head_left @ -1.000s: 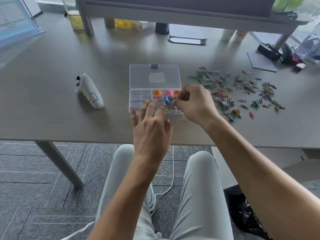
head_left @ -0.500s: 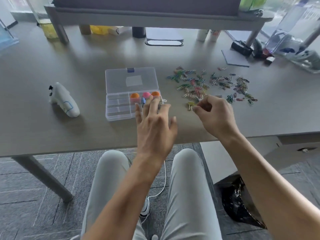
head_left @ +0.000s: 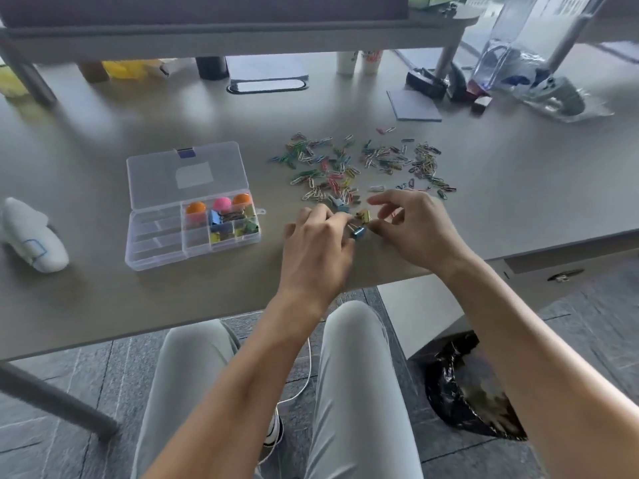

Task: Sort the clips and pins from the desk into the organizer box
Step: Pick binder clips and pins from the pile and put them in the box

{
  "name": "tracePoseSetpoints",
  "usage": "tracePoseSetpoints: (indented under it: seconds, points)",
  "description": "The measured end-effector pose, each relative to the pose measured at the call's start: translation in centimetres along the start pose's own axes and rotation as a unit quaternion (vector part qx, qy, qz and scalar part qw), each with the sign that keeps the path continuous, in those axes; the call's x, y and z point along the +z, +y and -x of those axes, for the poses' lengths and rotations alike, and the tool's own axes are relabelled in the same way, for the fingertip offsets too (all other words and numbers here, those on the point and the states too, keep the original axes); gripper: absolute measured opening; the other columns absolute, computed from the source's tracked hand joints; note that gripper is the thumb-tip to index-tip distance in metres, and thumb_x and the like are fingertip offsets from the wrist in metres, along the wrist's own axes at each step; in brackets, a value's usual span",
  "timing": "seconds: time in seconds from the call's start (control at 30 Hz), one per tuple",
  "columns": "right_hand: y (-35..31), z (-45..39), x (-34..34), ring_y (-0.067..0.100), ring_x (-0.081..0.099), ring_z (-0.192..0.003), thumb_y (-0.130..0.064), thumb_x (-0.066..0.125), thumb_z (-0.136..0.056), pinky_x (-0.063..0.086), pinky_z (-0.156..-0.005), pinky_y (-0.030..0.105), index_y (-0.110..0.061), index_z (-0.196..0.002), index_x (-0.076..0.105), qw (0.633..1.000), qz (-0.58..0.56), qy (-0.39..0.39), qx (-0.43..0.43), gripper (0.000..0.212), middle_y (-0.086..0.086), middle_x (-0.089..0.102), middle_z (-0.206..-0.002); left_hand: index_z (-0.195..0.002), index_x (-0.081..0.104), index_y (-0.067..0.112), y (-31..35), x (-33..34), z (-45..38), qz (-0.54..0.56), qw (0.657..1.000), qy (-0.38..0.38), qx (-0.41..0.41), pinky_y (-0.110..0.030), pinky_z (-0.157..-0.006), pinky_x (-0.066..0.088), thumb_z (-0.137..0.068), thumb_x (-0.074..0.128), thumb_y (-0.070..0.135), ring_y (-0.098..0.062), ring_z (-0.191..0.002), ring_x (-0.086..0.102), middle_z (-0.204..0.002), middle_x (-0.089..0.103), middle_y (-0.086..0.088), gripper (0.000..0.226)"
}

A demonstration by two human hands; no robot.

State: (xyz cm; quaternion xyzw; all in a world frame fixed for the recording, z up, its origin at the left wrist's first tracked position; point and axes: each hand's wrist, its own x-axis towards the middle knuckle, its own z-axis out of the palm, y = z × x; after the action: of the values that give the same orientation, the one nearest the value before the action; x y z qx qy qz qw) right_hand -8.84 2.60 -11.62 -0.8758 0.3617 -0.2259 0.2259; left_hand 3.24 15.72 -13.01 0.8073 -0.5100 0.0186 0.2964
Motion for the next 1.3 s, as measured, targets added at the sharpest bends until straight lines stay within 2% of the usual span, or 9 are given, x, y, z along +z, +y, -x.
tracePoseSetpoints:
  seconds: [0.13, 0.33, 0.47, 0.57, 0.63, 0.73, 0.93, 1.13, 1.3]
  points:
    - [0.6, -1.0, 0.1, 0.003, 0.058, -0.072, -0.034, 0.079, -0.084, 0.054, -0.079, 0.037, -0.032, -0.111, 0.075, 0.999, 0.012, -0.031, -0.031, 0.028, -0.015, 0.066, -0.088, -0.123, 0.068, 0.022, -0.5, 0.1, -0.7, 0.002, 1.000, -0.004, 0.005, -0.044, -0.090, 0.045, -0.088, 0.065, 0.026, -0.024, -0.106, 0.054, -0.100, 0.061, 0.001, 0.036]
    - [0.8, -0.9, 0.5, 0.006, 0.062, -0.071, -0.032, 0.081, -0.083, 0.052, -0.074, 0.030, -0.029, -0.102, 0.075, 0.999, -0.001, 0.003, -0.032, 0.020, -0.015, 0.068, -0.084, -0.121, 0.069, 0.024, -0.8, 0.2, -1.0, 0.018, 1.000, -0.005, 0.011, -0.045, -0.091, 0.047, -0.087, 0.065, 0.025, -0.022, -0.104, 0.054, -0.098, 0.060, 0.003, 0.034]
    - [0.9, -0.4, -0.1, 0.004, 0.066, -0.068, -0.021, 0.079, -0.084, 0.049, -0.069, 0.014, -0.023, -0.100, 0.075, 0.996, -0.068, 0.052, 0.031, 0.017, -0.012, 0.071, -0.083, -0.124, 0.067, 0.028, -0.7, -0.1, -1.4, 0.032, 0.998, -0.033, 0.053, -0.042, -0.090, 0.046, -0.089, 0.064, 0.023, -0.020, -0.101, 0.054, -0.098, 0.054, 0.004, 0.035]
    - [0.9, 0.2, -0.8, 0.016, 0.071, -0.064, -0.011, 0.075, -0.084, 0.055, -0.062, 0.023, -0.018, -0.097, 0.074, 0.984, -0.137, 0.069, 0.088, 0.014, -0.003, 0.072, -0.083, -0.133, 0.063, 0.026, -0.6, -0.4, -2.4, -0.005, 0.991, -0.081, 0.108, -0.040, -0.094, 0.045, -0.095, 0.060, 0.024, -0.019, -0.109, 0.045, -0.110, 0.051, 0.004, 0.038]
    - [0.8, 0.3, -1.1, 0.016, 0.070, -0.058, -0.008, 0.074, -0.085, 0.051, -0.055, 0.021, -0.017, -0.094, 0.074, 0.973, -0.182, 0.067, 0.128, 0.013, 0.001, 0.073, -0.082, -0.130, 0.065, 0.028, -0.5, -0.7, -3.1, -0.045, 0.985, -0.100, 0.135, -0.040, -0.095, 0.044, -0.096, 0.059, 0.026, -0.018, -0.109, 0.042, -0.111, 0.050, 0.005, 0.034]
    - [0.7, 0.5, -1.3, 0.015, 0.068, -0.056, -0.008, 0.074, -0.084, 0.049, -0.053, 0.026, -0.017, -0.092, 0.074, 0.956, -0.237, 0.062, 0.163, 0.013, 0.005, 0.074, -0.081, -0.122, 0.070, 0.030, -0.5, -1.0, -3.6, -0.048, 0.982, -0.115, 0.139, -0.040, -0.095, 0.043, -0.096, 0.060, 0.027, -0.018, -0.107, 0.043, -0.106, 0.053, 0.007, 0.028]
    - [-0.1, 1.0, -1.6, 0.013, 0.068, -0.058, -0.007, 0.073, -0.084, 0.051, -0.051, 0.029, -0.016, -0.094, 0.073, 0.944, -0.270, 0.055, 0.181, 0.014, 0.004, 0.073, -0.079, -0.101, 0.073, 0.023, -0.8, -0.8, -3.0, -0.037, 0.990, -0.069, 0.113, -0.037, -0.092, 0.043, -0.090, 0.067, 0.034, -0.017, -0.106, 0.046, -0.102, 0.059, 0.006, 0.017]
    - [-1.2, 1.3, -1.5, 0.012, 0.067, -0.058, -0.005, 0.069, -0.085, 0.050, -0.050, 0.028, -0.013, -0.094, 0.073, 0.930, -0.306, 0.062, 0.194, 0.013, -0.003, 0.071, -0.068, -0.093, 0.065, 0.017, -0.5, -1.6, -1.4, 0.004, 0.997, -0.012, 0.082, -0.039, -0.089, 0.045, -0.086, 0.062, 0.037, -0.018, -0.103, 0.048, -0.100, 0.060, 0.002, 0.021]
    - [-3.9, 0.9, -0.6, 0.012, 0.067, -0.058, -0.007, 0.070, -0.085, 0.049, -0.050, 0.027, -0.013, -0.092, 0.074, 0.928, -0.321, 0.043, 0.184, 0.010, 0.002, 0.075, -0.073, -0.087, 0.059, 0.018, -1.6, -3.4, 2.0, 0.031, 0.997, 0.052, 0.037, -0.041, -0.087, 0.046, -0.084, 0.060, 0.038, -0.018, -0.099, 0.047, -0.096, 0.056, 0.003, 0.020]
